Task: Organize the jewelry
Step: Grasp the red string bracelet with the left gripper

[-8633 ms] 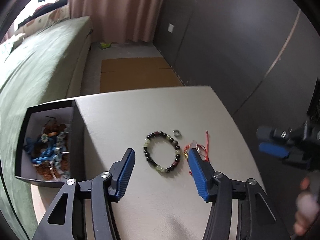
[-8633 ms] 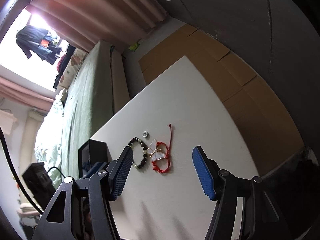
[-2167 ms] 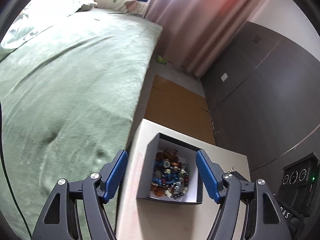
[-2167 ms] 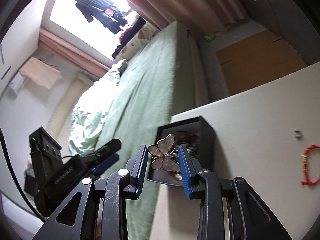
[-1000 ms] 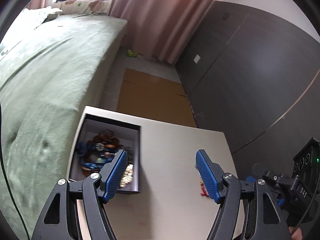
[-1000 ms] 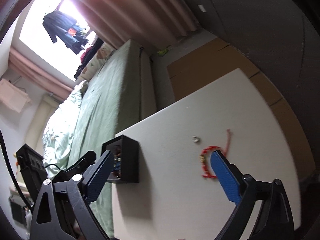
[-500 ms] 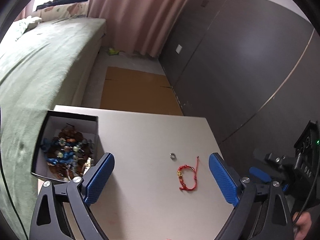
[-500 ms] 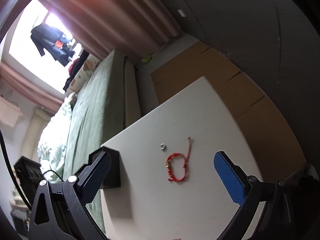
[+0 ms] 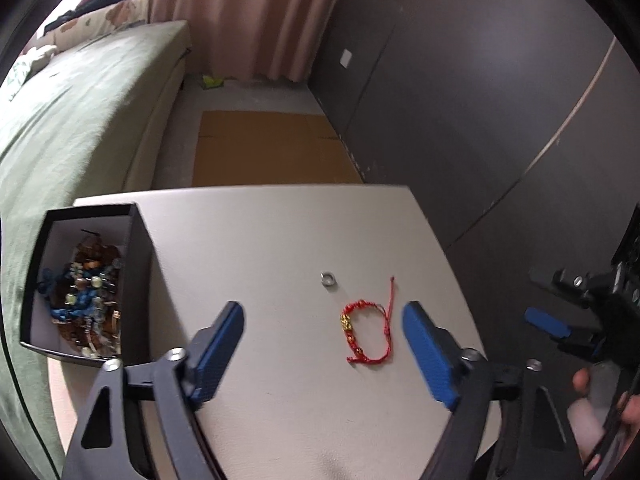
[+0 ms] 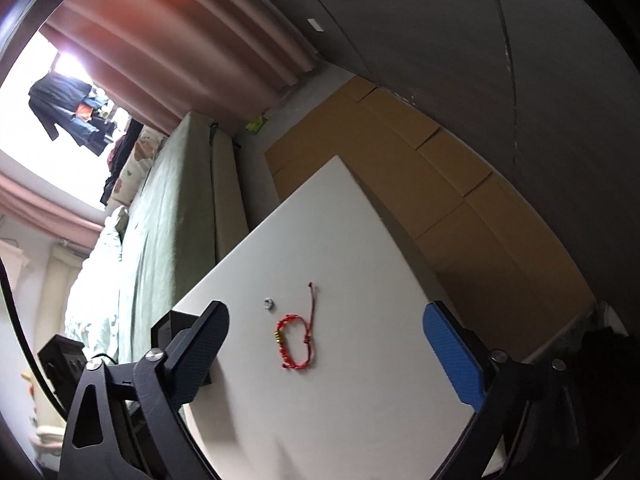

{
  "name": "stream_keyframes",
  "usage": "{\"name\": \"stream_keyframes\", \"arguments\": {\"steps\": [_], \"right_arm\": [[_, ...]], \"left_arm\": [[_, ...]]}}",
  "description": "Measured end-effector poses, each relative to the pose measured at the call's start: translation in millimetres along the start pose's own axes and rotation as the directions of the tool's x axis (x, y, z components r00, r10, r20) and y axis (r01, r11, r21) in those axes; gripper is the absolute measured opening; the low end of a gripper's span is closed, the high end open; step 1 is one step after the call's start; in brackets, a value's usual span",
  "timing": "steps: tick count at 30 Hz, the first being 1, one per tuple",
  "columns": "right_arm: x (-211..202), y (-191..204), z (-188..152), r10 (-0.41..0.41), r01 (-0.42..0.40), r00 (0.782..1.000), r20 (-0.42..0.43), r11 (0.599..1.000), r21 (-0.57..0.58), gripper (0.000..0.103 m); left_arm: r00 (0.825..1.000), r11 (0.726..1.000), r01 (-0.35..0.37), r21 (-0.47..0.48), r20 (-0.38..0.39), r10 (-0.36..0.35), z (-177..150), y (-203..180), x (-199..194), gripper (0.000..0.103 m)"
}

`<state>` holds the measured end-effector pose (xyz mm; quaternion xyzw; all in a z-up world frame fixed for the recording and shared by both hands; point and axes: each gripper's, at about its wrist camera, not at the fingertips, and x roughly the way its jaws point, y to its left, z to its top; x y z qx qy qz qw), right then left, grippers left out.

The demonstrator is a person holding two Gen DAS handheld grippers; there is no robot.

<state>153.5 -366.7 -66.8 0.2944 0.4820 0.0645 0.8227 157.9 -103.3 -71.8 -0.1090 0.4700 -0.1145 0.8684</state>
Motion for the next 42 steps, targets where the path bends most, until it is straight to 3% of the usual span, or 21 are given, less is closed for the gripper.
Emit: {"name": "stream_keyframes", "arguments": {"steps": [3, 7, 10, 13, 16, 18, 25, 28, 32, 42], "right_arm": [[-2.9, -4.3, 1.1, -0.001, 0.001, 1.000, 0.007, 1.000, 0.003, 0.097], [-5.8, -5.4, 7.1, -0.011, 0.011, 1.000, 0.016, 1.000, -0.006, 0.094], [-7.3, -8.9, 11.1, -0.012, 0.012, 1.000, 0.017, 1.000, 0.004, 0.089], [-5.3, -11.9, 13.4, -0.011, 0.011, 1.000, 0.008, 1.000, 0.015, 0.085], [-5.1, -14.3, 13.7, -0.009, 0.009, 1.000, 0.004, 1.000, 0.020, 0.085], [-6.9, -15.8, 14.1, -0.003, 0.002, 1.000, 0.005, 1.000, 0.028, 0.085], [-7.0, -17.8, 15.1, 0.008, -0.008, 1.000, 0.007, 0.999, 0.037, 0.085], [-5.6, -17.0, 14.4, 0.010, -0.010, 1.000, 0.008, 0.999, 0.039, 0.085], [-4.5, -15.9, 14.9, 0.011, -0.012, 1.000, 0.005, 0.999, 0.039, 0.085], [12.0, 8.2, 6.4, 0.014, -0.014, 0.999, -0.030, 1.000, -0.018, 0.085]], "left_arm": [[1.000, 1.000, -0.011, 0.022, -0.027, 0.012, -4.5, -9.1, 14.4, 0.073], [0.997, 0.997, -0.037, 0.066, -0.069, 0.041, -7.4, -21.3, 33.6, 0.057], [0.994, 0.997, -0.045, 0.063, -0.093, 0.051, -10.0, -23.1, 43.5, 0.054], [0.989, 0.997, -0.059, 0.057, -0.130, 0.066, -10.2, -25.2, 57.2, 0.041], [0.986, 0.996, -0.060, 0.061, -0.154, 0.069, -9.4, -29.7, 66.6, 0.037], [0.984, 0.995, -0.068, 0.069, -0.163, 0.079, -8.7, -32.4, 70.9, 0.036], [0.977, 0.989, -0.113, 0.096, -0.171, 0.128, -8.7, -36.7, 81.6, 0.021], [0.972, 0.978, -0.154, 0.138, -0.158, 0.175, -11.0, -40.6, 82.0, 0.006], [0.977, 0.986, -0.126, 0.110, -0.160, 0.143, -12.4, -30.4, 73.9, 0.006], [0.996, 0.998, -0.063, 0.018, -0.063, 0.064, -5.1, 2.5, 23.0, 0.006]]}}
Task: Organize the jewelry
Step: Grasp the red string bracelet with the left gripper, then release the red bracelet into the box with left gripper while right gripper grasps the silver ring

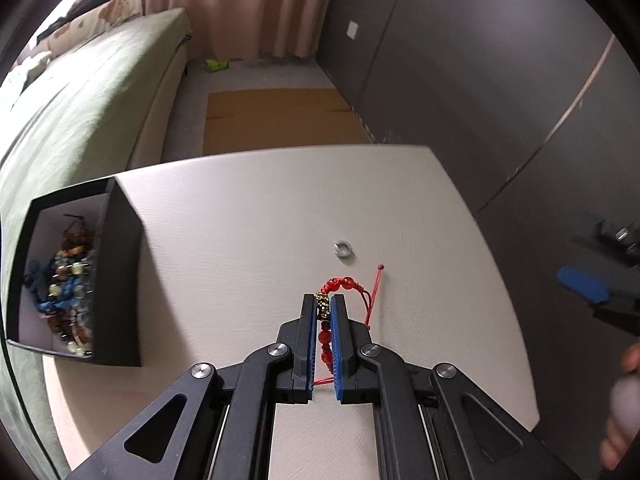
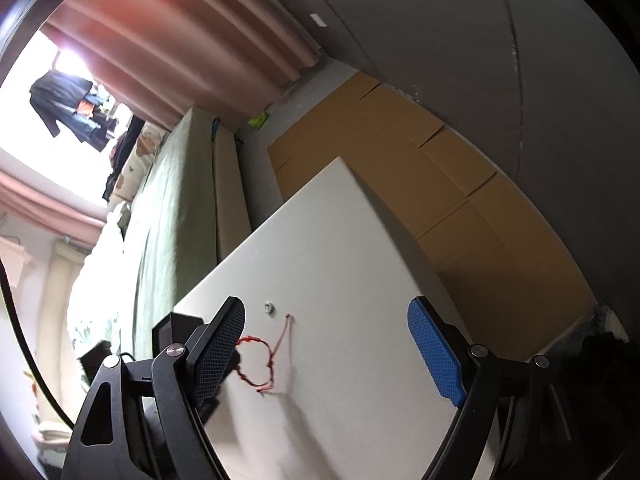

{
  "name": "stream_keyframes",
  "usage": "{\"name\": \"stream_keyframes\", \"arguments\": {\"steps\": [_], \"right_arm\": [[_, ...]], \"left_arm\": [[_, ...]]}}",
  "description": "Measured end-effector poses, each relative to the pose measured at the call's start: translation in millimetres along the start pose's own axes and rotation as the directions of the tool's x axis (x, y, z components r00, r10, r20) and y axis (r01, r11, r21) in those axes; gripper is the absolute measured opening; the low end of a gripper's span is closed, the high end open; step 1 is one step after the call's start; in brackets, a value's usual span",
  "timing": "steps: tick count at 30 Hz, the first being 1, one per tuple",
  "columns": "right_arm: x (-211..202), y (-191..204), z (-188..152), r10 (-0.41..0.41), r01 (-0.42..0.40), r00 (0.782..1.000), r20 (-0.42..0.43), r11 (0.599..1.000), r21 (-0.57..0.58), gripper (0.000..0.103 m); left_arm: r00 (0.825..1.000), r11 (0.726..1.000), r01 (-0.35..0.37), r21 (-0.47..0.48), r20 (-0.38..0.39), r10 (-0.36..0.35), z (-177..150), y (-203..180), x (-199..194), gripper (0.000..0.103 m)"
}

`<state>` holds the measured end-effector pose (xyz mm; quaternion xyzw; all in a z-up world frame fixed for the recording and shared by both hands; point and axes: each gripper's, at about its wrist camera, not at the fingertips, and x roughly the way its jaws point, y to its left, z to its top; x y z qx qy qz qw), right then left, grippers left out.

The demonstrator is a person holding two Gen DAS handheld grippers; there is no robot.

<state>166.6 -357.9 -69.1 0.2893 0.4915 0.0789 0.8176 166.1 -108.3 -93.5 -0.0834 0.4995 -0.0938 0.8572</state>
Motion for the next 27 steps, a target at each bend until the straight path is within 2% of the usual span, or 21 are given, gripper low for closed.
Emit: {"name": "stream_keyframes", "arguments": {"steps": [6, 19, 27], "right_arm": [[27.6, 23.8, -8.6, -0.012, 0.008, 0.998, -0.055, 0.998, -0.065, 0.072], [84.8, 72.7, -24.9, -0.052, 0.035, 0.994, -0.095, 0.983, -0.180, 0.035], [111.0, 88.2, -29.7, -0.121, 0.100, 0.989, -0.084, 0.970, -0.222, 0.029]], "left_arm": [[0.997, 0.996, 0.054, -0.070, 0.065, -0.049, 8.2, 28.9, -28.2, 0.006], [0.985, 0.970, 0.100, -0.221, 0.157, -0.066, 13.1, 104.9, -78.8, 0.006], [0.982, 0.948, 0.117, -0.297, 0.179, -0.065, 11.0, 150.0, -95.1, 0.006]]}}
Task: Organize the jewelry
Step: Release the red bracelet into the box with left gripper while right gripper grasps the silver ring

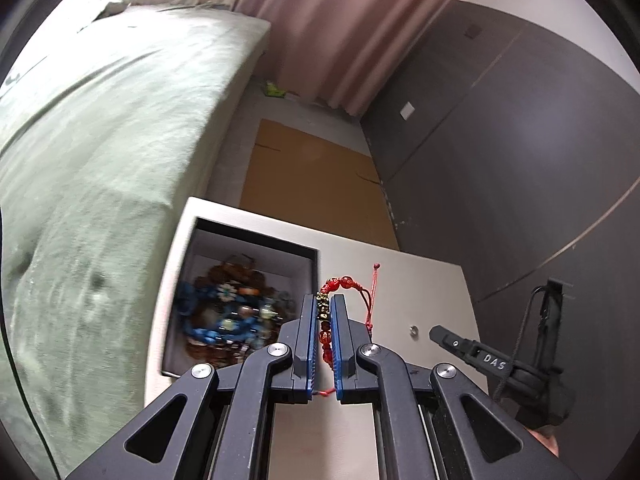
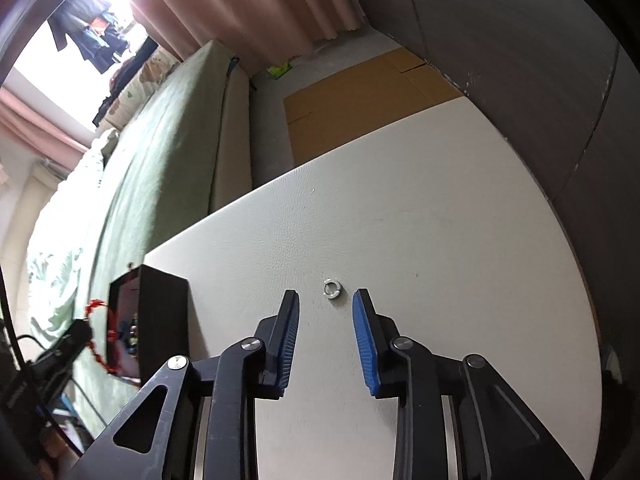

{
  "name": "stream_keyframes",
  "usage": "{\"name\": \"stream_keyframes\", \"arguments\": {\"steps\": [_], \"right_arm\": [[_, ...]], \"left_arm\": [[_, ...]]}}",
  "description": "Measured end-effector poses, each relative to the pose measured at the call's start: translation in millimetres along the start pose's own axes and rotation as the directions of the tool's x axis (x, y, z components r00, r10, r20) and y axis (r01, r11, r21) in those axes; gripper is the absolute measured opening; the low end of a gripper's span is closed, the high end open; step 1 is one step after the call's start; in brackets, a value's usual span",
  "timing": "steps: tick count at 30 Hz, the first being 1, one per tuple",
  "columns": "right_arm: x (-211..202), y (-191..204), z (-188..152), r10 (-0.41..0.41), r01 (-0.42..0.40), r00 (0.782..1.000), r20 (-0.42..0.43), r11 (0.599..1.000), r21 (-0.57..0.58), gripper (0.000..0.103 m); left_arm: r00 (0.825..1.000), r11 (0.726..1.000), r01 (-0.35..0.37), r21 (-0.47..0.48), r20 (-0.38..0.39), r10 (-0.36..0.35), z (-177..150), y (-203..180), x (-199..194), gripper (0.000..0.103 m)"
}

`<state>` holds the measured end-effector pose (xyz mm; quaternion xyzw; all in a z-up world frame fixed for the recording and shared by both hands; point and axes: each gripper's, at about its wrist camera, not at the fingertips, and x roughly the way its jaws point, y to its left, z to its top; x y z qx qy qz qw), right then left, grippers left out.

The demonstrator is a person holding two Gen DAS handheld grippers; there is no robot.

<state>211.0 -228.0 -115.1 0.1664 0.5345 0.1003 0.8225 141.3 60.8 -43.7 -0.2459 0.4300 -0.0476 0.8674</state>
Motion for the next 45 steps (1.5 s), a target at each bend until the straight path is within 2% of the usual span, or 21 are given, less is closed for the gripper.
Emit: {"name": "stream_keyframes", "arguments": {"steps": [8, 14, 15, 17, 18, 20, 23, 28, 30, 31, 32, 33, 34, 35, 39, 42, 45], "right_arm": [[17.7, 14.4, -3.1, -0.108, 0.108, 0.994, 0.005, 0.992, -0.064, 0.028], [26.2, 27.7, -7.5, -0.205, 0.207, 0.978, 0.029, 0.968, -0.142, 0.017], [26.5, 29.9, -8.2, -0.220, 0.222, 0.975, 0.035, 0.962, -0.159, 0.013], [24.9, 31.5, -9.2, -0.230, 0.235, 0.972, 0.046, 0.957, -0.172, 0.012], [23.9, 30.9, -9.5, -0.228, 0.233, 0.973, 0.045, 0.957, -0.172, 0.011], [22.5, 28.7, -9.8, -0.202, 0.204, 0.979, 0.029, 0.966, -0.158, 0.002], [17.7, 26.4, -11.5, -0.158, 0.159, 0.987, 0.015, 0.979, -0.130, 0.002], [9.1, 19.3, -12.7, -0.056, 0.055, 0.998, -0.017, 0.996, -0.069, 0.002], [6.8, 15.0, -9.2, -0.051, 0.050, 0.998, -0.026, 0.998, -0.042, 0.003], [4.6, 13.9, -8.0, -0.057, 0.056, 0.998, -0.021, 0.998, -0.040, 0.010], [1.8, 11.7, -6.8, -0.061, 0.061, 0.998, -0.009, 0.997, -0.036, 0.018], [0.6, 10.3, -5.9, -0.064, 0.064, 0.998, 0.003, 0.997, -0.031, 0.036], [-1.5, 7.9, -5.7, -0.065, 0.065, 0.998, 0.017, 0.998, -0.023, 0.046], [-2.0, 6.6, -5.5, -0.066, 0.067, 0.997, 0.024, 0.998, -0.018, 0.046], [6.6, 8.6, 0.9, -0.075, 0.075, 0.997, 0.017, 0.997, -0.031, 0.046], [13.6, 16.2, 5.2, -0.083, 0.085, 0.996, 0.025, 0.994, -0.063, 0.045], [17.8, 26.3, 3.9, -0.105, 0.109, 0.994, 0.037, 0.988, -0.108, 0.040]], "left_arm": [[1.000, 0.998, -0.009, -0.070, 0.003, 0.009, 7.3, 29.9, -1.9, 0.006], [1.000, 0.996, -0.008, -0.090, 0.005, 0.009, 8.4, 38.6, -2.3, 0.006], [1.000, 0.996, -0.006, -0.091, 0.006, 0.006, 8.7, 39.6, -2.8, 0.006], [1.000, 0.996, 0.002, -0.094, 0.010, -0.001, 9.4, 40.0, -2.3, 0.006], [1.000, 0.996, 0.007, -0.093, 0.017, -0.005, 10.1, 39.4, -3.0, 0.006], [0.999, 0.996, 0.002, -0.086, 0.033, 0.001, 11.5, 37.7, -3.6, 0.006], [0.999, 0.995, -0.012, -0.097, 0.042, 0.016, 12.1, 39.7, -0.4, 0.006], [1.000, 0.990, -0.017, -0.143, -0.027, 0.013, 9.5, 49.7, 16.4, 0.007], [0.998, 0.984, -0.001, -0.177, -0.069, -0.011, 9.0, 55.3, 22.5, 0.009], [0.997, 0.981, -0.007, -0.194, -0.073, -0.007, 8.9, 58.8, 23.8, 0.014], [0.997, 0.979, -0.015, -0.204, -0.072, 0.000, 8.8, 60.7, 23.6, 0.033], [0.998, 0.975, -0.015, -0.222, -0.060, 0.001, 8.8, 63.8, 21.7, 0.041], [0.999, 0.972, 0.017, -0.233, -0.041, -0.027, 9.1, 65.5, 19.3, 0.055], [0.999, 0.970, 0.033, -0.241, -0.029, -0.041, 9.8, 66.0, 16.0, 0.060], [1.000, 0.977, 0.008, -0.211, -0.011, -0.011, 11.0, 61.1, 7.7, 0.061], [1.000, 0.977, 0.018, -0.215, -0.010, -0.021, 13.0, 61.4, 5.3, 0.061], [1.000, 0.975, 0.018, -0.220, -0.003, -0.019, 15.0, 64.6, 0.7, 0.061]]}}
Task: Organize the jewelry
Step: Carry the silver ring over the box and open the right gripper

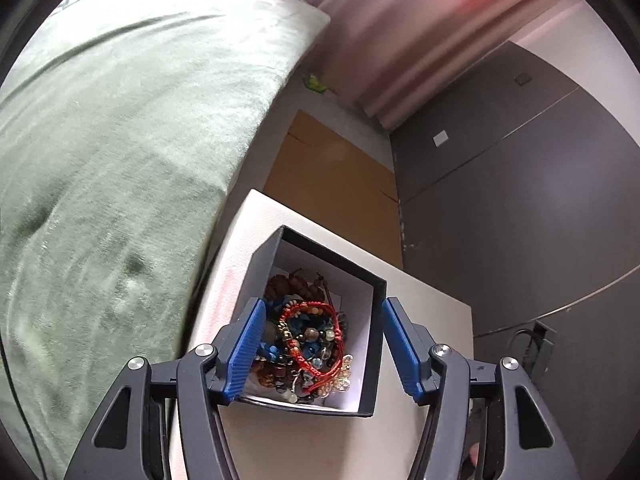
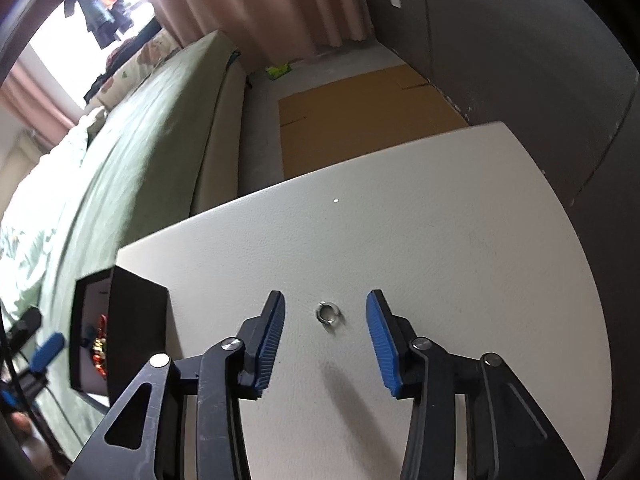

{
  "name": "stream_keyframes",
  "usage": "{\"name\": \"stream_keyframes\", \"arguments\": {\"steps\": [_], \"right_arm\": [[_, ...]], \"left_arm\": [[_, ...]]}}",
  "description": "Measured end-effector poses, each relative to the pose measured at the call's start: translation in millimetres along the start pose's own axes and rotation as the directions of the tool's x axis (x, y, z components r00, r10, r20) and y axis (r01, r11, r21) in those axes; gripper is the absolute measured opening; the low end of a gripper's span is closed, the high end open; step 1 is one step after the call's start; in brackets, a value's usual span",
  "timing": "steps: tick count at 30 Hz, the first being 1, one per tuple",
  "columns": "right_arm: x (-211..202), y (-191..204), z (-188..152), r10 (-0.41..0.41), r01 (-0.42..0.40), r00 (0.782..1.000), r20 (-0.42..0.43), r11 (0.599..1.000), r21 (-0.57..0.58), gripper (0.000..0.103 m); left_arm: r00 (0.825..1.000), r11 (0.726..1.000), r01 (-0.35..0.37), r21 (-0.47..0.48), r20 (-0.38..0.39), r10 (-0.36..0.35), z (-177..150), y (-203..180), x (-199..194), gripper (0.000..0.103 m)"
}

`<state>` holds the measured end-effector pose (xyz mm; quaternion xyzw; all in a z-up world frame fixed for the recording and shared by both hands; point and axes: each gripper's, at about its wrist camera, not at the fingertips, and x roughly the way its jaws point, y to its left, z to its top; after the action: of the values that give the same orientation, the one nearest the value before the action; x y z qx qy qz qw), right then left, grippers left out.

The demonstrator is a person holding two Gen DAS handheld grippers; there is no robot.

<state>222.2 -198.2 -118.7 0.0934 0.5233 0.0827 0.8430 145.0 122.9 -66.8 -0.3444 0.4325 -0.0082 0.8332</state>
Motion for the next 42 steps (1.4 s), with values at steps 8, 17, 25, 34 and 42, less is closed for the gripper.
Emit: {"name": "stream_keyframes", "arguments": {"steps": [8, 17, 25, 34, 42], "right_arm": [[7.0, 22.7, -7.2, -0.153, 0.153, 0.988, 0.012, 0.979, -0.138, 0.015], [-28.9, 24.0, -0.8, 0.129, -0.127, 0.991, 0.042, 0.991, -0.035, 0.015], [-52.7, 75.6, -12.0, 0.376, -0.367, 0.922, 0.096, 0.925, -0.099, 0.015], [-46.1, 112.8, -23.0, 0.462, -0.449, 0.880, 0.115, 0.885, -0.123, 0.021], [-47.6, 102.8, -21.0, 0.431, -0.421, 0.896, 0.111, 0.902, -0.099, 0.043]], "left_arm": [[1.000, 1.000, -0.003, 0.002, 0.016, 0.003, 1.2, 5.9, -13.6, 0.061], [0.998, 0.996, -0.024, 0.082, 0.054, 0.020, 1.4, -0.9, -25.4, 0.061], [0.996, 0.996, -0.045, 0.083, 0.084, 0.038, 7.3, 7.0, -34.4, 0.061], [0.995, 0.998, -0.041, 0.044, 0.089, 0.037, 11.5, 17.5, -37.8, 0.062], [0.995, 0.997, -0.043, 0.070, 0.089, 0.036, 7.2, 11.6, -39.2, 0.062]]}}
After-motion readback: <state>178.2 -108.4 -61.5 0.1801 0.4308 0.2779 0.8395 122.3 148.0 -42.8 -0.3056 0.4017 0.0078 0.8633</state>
